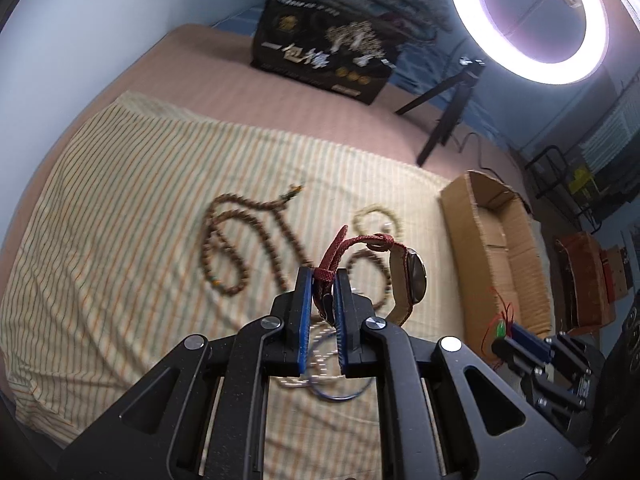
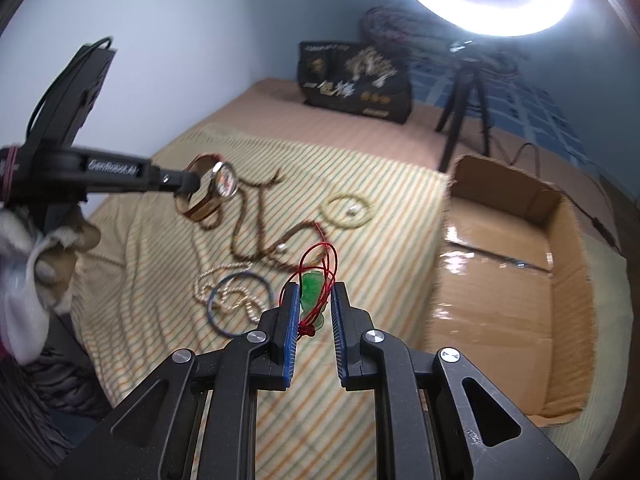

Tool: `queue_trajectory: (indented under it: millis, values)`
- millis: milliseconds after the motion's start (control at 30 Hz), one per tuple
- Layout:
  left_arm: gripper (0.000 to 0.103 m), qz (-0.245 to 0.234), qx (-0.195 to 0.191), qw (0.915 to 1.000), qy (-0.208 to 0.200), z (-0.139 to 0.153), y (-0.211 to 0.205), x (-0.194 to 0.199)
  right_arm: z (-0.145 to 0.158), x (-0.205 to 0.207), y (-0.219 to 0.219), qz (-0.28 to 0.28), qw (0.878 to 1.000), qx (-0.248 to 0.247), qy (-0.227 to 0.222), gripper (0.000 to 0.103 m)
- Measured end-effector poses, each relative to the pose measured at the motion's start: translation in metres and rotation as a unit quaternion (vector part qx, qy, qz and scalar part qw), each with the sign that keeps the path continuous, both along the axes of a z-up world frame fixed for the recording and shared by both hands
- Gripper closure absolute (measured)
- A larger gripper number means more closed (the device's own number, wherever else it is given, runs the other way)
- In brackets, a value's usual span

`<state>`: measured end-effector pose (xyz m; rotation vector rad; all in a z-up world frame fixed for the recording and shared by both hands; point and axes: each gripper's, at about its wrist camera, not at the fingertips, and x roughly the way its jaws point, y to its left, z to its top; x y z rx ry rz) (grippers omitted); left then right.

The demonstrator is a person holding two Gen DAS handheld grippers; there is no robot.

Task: Organize jewelry
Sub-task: 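Carry watch and pendant into the cardboard box and open both tools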

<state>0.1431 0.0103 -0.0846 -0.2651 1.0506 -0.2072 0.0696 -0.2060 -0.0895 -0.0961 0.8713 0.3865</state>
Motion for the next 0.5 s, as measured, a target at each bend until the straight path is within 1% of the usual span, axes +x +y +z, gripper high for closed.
queue_trajectory:
  millis: [267,500]
  values:
    - [0.094,-0.051,-0.008,0.9985,-0.018,0.015,-0.057,-0.007,0.018,0.0,-0.046,-0.052,0.998,0.004,-0.017,0.089]
    - [0.094,-0.096,-0.005,0.9951,-0.022,0.012,-0.111,-0.012,0.02,0.005,-0.088,-0.099,0.995,0.009,-0.012,0.089]
